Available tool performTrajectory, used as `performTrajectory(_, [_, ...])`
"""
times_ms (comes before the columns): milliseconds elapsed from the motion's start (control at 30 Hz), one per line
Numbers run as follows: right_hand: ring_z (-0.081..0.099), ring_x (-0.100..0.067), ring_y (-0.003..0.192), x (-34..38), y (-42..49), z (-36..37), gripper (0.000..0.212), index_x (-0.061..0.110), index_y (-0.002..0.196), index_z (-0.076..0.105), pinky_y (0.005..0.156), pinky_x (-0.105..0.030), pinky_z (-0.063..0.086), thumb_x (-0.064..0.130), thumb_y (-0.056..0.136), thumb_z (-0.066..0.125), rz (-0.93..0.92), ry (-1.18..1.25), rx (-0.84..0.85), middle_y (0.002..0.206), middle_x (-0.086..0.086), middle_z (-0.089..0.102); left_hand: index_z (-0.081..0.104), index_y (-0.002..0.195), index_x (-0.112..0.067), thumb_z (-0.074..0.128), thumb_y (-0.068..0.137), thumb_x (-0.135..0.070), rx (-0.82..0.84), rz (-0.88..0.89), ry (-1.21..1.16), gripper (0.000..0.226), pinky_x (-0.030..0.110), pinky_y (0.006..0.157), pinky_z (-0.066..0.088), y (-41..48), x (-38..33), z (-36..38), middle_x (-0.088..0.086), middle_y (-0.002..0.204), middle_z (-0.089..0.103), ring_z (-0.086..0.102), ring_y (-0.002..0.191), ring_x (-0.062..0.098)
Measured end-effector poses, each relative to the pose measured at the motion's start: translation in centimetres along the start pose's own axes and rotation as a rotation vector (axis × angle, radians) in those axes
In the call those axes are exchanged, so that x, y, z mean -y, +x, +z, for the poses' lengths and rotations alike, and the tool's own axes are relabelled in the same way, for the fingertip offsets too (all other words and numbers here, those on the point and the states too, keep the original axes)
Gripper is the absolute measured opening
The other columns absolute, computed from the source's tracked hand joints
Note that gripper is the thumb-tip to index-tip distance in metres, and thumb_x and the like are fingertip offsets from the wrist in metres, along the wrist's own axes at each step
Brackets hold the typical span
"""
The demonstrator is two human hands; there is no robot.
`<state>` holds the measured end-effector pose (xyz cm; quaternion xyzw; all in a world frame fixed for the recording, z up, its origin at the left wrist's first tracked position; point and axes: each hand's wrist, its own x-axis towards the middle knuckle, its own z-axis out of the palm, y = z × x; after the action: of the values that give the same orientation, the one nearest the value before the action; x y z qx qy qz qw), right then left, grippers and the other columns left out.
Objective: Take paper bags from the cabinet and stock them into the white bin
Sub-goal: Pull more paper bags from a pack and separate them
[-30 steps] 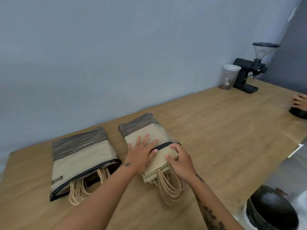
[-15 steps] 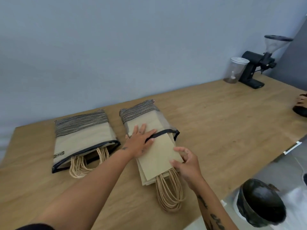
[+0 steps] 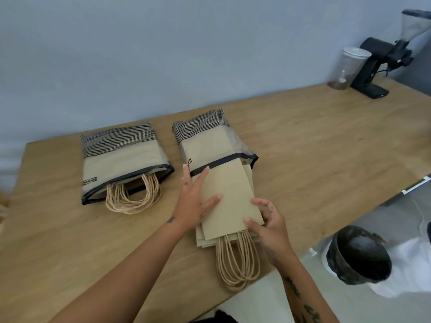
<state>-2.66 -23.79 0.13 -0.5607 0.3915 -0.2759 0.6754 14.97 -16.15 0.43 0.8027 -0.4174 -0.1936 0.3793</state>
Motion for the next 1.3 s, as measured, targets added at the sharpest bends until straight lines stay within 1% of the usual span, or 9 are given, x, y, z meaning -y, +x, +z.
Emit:
performTrajectory(167, [0.061, -0.015, 0.102, -0.2, -0.6, 0.4, 0.048, 0.037, 0.106, 0.052, 0.07, -0.023, 0.056, -0.003, 0.081, 0.063, -0.01, -0.064, 0.085, 0.118, -0.002, 0.06, 0.031, 0.143, -0.028, 0.069, 0.081, -0.034, -0.002, -0.011, -0.105, 0.073, 0.02, 0.106, 0.012, -1.5, 0.1, 0.9, 0.01, 0.159, -0.007, 0.001, 0.147, 0.016])
performTrajectory(367, [0.056, -0.011, 0.112, -0.3, -1.2, 0.9, 0.054, 0.035, 0.113, 0.054, 0.091, -0.03, 0.052, -0.002, 0.077, 0.068, -0.044, -0.083, 0.159, 0.127, 0.008, 0.054, 0.046, 0.134, -0.03, 0.078, 0.073, -0.027, -0.031, -0.036, -0.178, 0.069, 0.018, 0.106, 0.01, -2.7, 0.3, 0.7, 0.009, 0.158, 0.008, 0.007, 0.146, 0.015])
performTrajectory(467, [0.058, -0.008, 0.109, -0.7, -2.3, 1.4, 0.051, 0.029, 0.113, 0.057, 0.085, -0.024, 0.053, -0.003, 0.076, 0.069, -0.034, -0.103, 0.18, 0.125, 0.008, 0.055, 0.053, 0.128, -0.027, 0.081, 0.069, -0.023, -0.035, -0.027, -0.19, 0.066, 0.014, 0.104, 0.011, -3.7, 0.6, 0.0, 0.005, 0.157, 0.014, 0.014, 0.141, 0.007])
performTrajectory(567, [0.061, -0.011, 0.104, -1.2, -3.6, 2.6, 0.048, 0.027, 0.108, 0.059, 0.084, -0.028, 0.055, -0.005, 0.073, 0.07, -0.02, -0.093, 0.181, 0.119, 0.004, 0.059, 0.055, 0.127, -0.023, 0.084, 0.065, -0.02, -0.029, -0.033, -0.196, 0.068, 0.009, 0.101, 0.013, -4.7, 0.9, -1.3, 0.001, 0.155, 0.019, 0.019, 0.132, -0.001])
performTrajectory(700, [0.064, -0.012, 0.095, -1.2, -5.0, 4.7, 0.047, 0.022, 0.106, 0.058, 0.083, -0.034, 0.056, -0.009, 0.073, 0.068, -0.011, -0.068, 0.199, 0.11, 0.003, 0.062, 0.056, 0.126, -0.019, 0.084, 0.064, -0.015, -0.03, -0.066, -0.23, 0.068, 0.01, 0.102, 0.017, -6.2, 1.6, -3.4, -0.003, 0.154, 0.019, 0.022, 0.128, -0.003])
performTrajectory(867, [0.063, -0.006, 0.093, -0.7, -4.5, 6.8, 0.048, 0.021, 0.106, 0.057, 0.084, -0.031, 0.056, -0.012, 0.072, 0.067, -0.032, -0.132, 0.272, 0.11, 0.004, 0.061, 0.051, 0.131, -0.018, 0.081, 0.068, -0.018, -0.034, -0.129, -0.208, 0.071, 0.013, 0.104, 0.015, -7.0, 2.8, -5.1, -0.006, 0.155, 0.016, 0.018, 0.127, -0.004])
performTrajectory(1067, [0.061, -0.005, 0.089, -0.4, -3.3, 7.4, 0.048, 0.021, 0.105, 0.057, 0.077, -0.022, 0.055, -0.014, 0.072, 0.064, -0.01, -0.212, 0.302, 0.104, 0.009, 0.061, 0.046, 0.136, -0.022, 0.075, 0.076, -0.025, 0.011, -0.189, -0.154, 0.067, 0.023, 0.114, 0.011, -7.1, 3.9, -4.3, 0.001, 0.158, 0.011, 0.012, 0.145, 0.013])
performTrajectory(1200, [0.062, -0.001, 0.085, -0.2, -3.1, 7.0, 0.048, 0.025, 0.103, 0.058, 0.068, -0.015, 0.052, -0.012, 0.073, 0.064, -0.005, -0.269, 0.316, 0.103, 0.008, 0.062, 0.046, 0.135, -0.033, 0.068, 0.081, -0.038, 0.024, -0.181, 0.003, 0.058, 0.031, 0.114, 0.011, -7.6, 4.2, -3.6, -0.002, 0.158, 0.01, 0.013, 0.143, 0.024])
performTrajectory(1300, [0.061, 0.012, 0.084, 0.9, -3.1, 7.1, 0.044, 0.026, 0.105, 0.057, 0.069, -0.011, 0.05, -0.007, 0.077, 0.065, -0.033, -0.267, 0.345, 0.104, 0.014, 0.061, 0.05, 0.128, -0.043, 0.065, 0.078, -0.049, 0.016, -0.138, 0.046, 0.052, 0.031, 0.11, 0.015, -7.8, 4.2, -3.7, -0.005, 0.156, 0.018, 0.02, 0.135, 0.025])
